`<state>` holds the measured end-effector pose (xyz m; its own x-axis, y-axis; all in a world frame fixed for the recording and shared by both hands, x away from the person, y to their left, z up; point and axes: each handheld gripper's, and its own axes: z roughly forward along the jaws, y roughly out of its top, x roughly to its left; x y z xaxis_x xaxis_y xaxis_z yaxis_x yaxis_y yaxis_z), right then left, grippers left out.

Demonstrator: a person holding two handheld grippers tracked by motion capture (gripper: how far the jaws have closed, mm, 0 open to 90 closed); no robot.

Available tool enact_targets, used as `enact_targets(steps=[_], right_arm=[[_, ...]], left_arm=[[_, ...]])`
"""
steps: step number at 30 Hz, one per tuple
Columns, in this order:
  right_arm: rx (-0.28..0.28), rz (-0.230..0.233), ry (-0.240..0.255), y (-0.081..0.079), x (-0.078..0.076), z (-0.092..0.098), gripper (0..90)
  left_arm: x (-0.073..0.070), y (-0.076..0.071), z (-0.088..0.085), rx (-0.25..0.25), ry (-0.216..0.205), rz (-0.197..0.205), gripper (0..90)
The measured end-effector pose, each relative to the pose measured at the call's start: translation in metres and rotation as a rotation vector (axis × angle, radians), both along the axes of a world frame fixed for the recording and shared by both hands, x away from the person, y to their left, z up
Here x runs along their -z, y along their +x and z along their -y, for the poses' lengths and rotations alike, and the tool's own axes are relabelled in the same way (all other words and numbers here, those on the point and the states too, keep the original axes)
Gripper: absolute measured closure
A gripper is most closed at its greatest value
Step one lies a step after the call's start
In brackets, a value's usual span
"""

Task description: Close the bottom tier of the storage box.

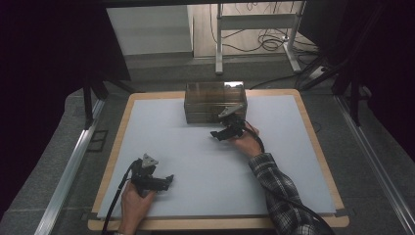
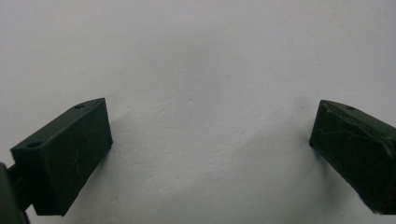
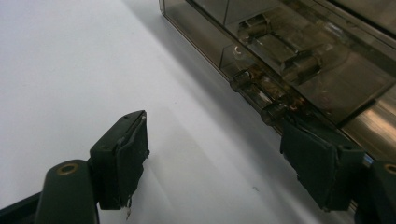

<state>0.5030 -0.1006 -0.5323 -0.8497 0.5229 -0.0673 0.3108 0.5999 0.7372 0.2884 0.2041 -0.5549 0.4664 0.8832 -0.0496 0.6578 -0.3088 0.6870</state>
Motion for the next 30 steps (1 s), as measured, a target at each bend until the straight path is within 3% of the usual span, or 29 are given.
enact_targets(steps=[30], right_arm=[[-0.010,0.026,-0.045,-0.0063,-0.0016,-0.0029,21.1]], left_arm=[[0.0000,-0.0001,0.0001,-0.001,-0.001,0.000,0.0]])
